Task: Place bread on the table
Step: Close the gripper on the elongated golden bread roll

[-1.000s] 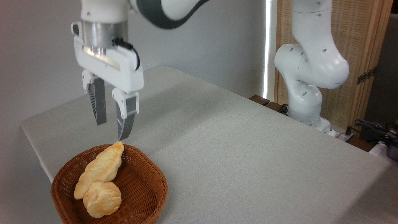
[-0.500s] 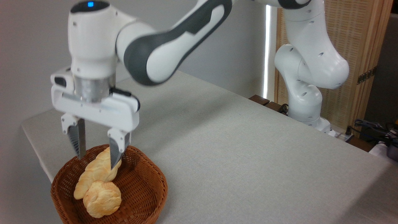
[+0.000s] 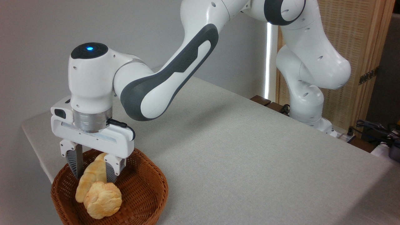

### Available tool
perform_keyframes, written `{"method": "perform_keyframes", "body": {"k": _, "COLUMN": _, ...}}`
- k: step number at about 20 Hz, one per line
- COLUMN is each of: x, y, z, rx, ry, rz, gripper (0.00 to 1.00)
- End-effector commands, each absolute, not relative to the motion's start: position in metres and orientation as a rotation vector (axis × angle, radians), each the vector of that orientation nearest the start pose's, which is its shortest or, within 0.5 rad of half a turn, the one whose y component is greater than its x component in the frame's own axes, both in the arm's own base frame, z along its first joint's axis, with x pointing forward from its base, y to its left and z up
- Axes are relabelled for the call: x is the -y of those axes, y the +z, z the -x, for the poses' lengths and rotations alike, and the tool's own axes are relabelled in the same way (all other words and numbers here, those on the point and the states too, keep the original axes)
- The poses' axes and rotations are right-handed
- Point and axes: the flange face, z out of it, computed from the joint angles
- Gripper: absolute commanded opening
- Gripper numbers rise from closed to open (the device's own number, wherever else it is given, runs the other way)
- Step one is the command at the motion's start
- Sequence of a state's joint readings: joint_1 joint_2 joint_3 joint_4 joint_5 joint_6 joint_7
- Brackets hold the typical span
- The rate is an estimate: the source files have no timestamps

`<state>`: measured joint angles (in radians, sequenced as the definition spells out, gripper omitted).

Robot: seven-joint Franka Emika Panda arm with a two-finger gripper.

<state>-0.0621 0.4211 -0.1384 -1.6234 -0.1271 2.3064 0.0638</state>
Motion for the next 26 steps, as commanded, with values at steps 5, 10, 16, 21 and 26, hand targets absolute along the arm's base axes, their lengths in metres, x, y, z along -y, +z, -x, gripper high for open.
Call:
{"method": "perform_keyframes", "body": {"k": 5, "x": 0.135, "y": 0.396, "z": -0.687, "rx": -0.47, "ry": -0.41, "rz": 3.213, "gripper": 0.75}}
{"method": "perform_keyframes", "body": {"k": 10, "x": 0.132, "y": 0.397, "z": -0.687, "rx": -0.475, "ry": -0.406, "rz": 3.213, "gripper": 0.42}}
{"method": "perform_keyframes", "body": {"k": 16, "x": 0.131, "y": 0.396, "z": -0.684, "rx": -0.485, "ry": -0.335, "rz": 3.219, "gripper": 0.27}}
{"method": "perform_keyframes", "body": {"k": 21, "x": 0.13, "y": 0.397, "z": -0.683, "rx": -0.493, "ry": -0.311, "rz": 3.222, "gripper": 0.25}}
{"method": "perform_keyframes", "body": {"k": 26, "x": 0.11, "y": 0.44, "z": -0.691, "rx": -0.463, "ry": -0.315, "rz": 3.234, "gripper": 0.25}}
